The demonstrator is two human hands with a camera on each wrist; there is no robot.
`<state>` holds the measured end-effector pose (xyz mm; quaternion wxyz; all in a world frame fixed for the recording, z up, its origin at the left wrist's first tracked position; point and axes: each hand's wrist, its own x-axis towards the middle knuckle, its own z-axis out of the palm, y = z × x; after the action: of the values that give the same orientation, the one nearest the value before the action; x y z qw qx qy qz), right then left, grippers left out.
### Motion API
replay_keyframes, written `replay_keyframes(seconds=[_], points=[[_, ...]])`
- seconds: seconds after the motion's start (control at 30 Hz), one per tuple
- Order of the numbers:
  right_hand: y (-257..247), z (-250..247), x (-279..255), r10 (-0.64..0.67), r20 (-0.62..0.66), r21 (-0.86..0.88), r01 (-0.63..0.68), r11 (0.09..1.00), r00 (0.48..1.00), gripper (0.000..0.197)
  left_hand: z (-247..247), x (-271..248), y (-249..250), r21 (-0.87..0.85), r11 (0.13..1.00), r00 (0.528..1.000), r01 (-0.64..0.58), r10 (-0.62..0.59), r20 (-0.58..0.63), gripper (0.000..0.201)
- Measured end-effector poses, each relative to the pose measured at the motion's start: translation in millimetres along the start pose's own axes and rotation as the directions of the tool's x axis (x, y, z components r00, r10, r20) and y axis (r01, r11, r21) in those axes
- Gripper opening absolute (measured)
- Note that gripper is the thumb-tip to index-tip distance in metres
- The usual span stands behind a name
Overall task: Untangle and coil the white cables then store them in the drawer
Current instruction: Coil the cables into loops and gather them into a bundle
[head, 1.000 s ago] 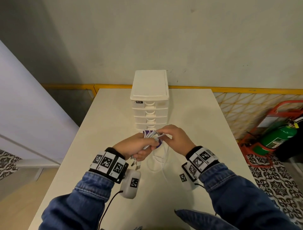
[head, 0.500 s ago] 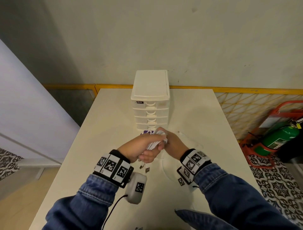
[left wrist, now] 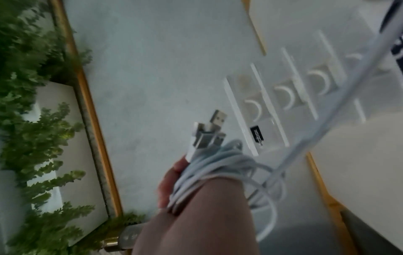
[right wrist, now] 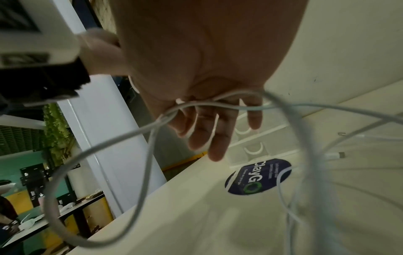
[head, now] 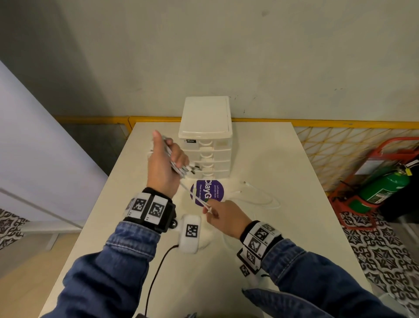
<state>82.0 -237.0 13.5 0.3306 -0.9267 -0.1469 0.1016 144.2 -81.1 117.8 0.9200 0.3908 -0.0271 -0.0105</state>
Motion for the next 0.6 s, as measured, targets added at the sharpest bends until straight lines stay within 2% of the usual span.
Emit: replay_keyframes(seconds=[0.07,0.1,0.13,0.2,0.23,0.3,0.33,0.37,0.4,0.43,0.5,0.57,0.6], points=[[2.8,-6.4,-0.4,-0.035,-0.006,-0.083,0.034,0.996,0.999,0.022,-7.7,4.0,4.1,0.151,0.984,0.985,-0.094,0.114,-0.13,0.041],[2.9,-11.2,-0.8,-0.058,-0.017,-0.065,0.057,0.996,0.998,0.027,-12.3,4.3,6.0,0.277,0.953,0.973,-0.125,0.172,-0.151,0.041],[1.9,-17.7,-1.2,-0.094,-0.032,-0.032,0.093,0.995,0.995,0.029,-16.6,3.4,7.3,0.44,0.887,0.965,-0.141,0.223,-0.14,0.042],[-6.7,-35.3,-2.8,-0.177,-0.088,0.008,0.179,0.984,0.98,0.029,-25.4,1.0,3.9,0.747,0.654,0.967,-0.123,0.247,-0.057,0.047],[-11.6,-43.4,-2.3,-0.217,-0.129,0.011,0.22,0.975,0.968,0.032,-28.6,-0.2,-0.5,0.851,0.514,0.978,-0.109,0.209,-0.001,0.049],[-20.1,-56.5,-0.7,-0.302,-0.179,0.004,0.308,0.951,0.936,0.035,-34.8,-3.1,-12.7,0.965,0.243,0.995,-0.093,0.056,0.082,0.058],[-22.0,-60.1,1.1,-0.335,-0.187,-0.011,0.339,0.941,0.923,0.036,-36.3,-5.0,-17.8,0.987,0.133,0.995,-0.09,-0.034,0.096,0.062],[-23.3,-63.1,2.5,-0.355,-0.19,-0.028,0.356,0.934,0.915,0.037,-36.9,-7.0,-21.9,0.993,0.07,0.986,-0.093,-0.132,0.102,0.066],[-22.6,-66.4,4.2,-0.37,-0.194,-0.046,0.369,0.928,0.908,0.036,-36.2,-9.1,-24.3,0.994,0.07,0.966,-0.083,-0.241,0.098,0.07],[-20.5,-70.2,6.1,-0.377,-0.203,-0.059,0.373,0.926,0.904,0.033,-34.3,-12.0,-25.0,0.991,0.123,0.93,-0.045,-0.356,0.086,0.074],[-9.4,-76.9,9.7,-0.339,-0.221,-0.024,0.343,0.939,0.914,0.028,-29.7,-18.6,-22.0,0.954,0.285,0.822,0.093,-0.563,0.088,0.077],[4.5,-81.3,9.9,-0.228,-0.215,0.063,0.247,0.967,0.95,0.027,-26.1,-24.3,-20.5,0.897,0.405,0.706,0.178,-0.687,0.17,0.065],[11.7,-81.9,8.7,-0.183,-0.216,0.094,0.207,0.974,0.959,0.022,-26.2,-25.2,-21.2,0.877,0.442,0.672,0.187,-0.709,0.214,0.055]])
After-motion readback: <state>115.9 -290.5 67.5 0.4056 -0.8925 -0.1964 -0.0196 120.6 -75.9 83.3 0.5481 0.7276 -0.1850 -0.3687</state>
